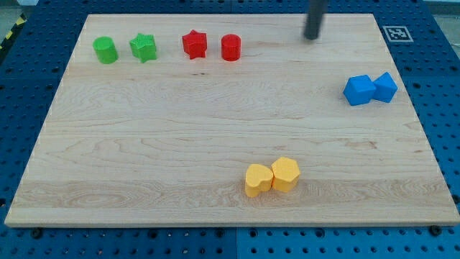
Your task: Move the blue triangle and blue cube left a bit
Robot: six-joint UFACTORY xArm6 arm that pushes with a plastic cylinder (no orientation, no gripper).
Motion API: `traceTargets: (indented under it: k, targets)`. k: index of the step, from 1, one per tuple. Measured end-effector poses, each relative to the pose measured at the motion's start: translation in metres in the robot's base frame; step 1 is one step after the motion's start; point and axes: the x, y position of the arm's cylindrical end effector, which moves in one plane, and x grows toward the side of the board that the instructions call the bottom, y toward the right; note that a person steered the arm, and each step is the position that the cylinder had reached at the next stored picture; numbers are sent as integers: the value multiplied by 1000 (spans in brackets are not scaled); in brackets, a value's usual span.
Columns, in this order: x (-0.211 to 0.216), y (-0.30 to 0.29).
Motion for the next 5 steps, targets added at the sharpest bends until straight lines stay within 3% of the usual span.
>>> traceTargets:
  k: [1, 2, 3, 5]
  targets:
    - [36, 93]
    - [86, 150]
    - [96, 148]
    - [145, 88]
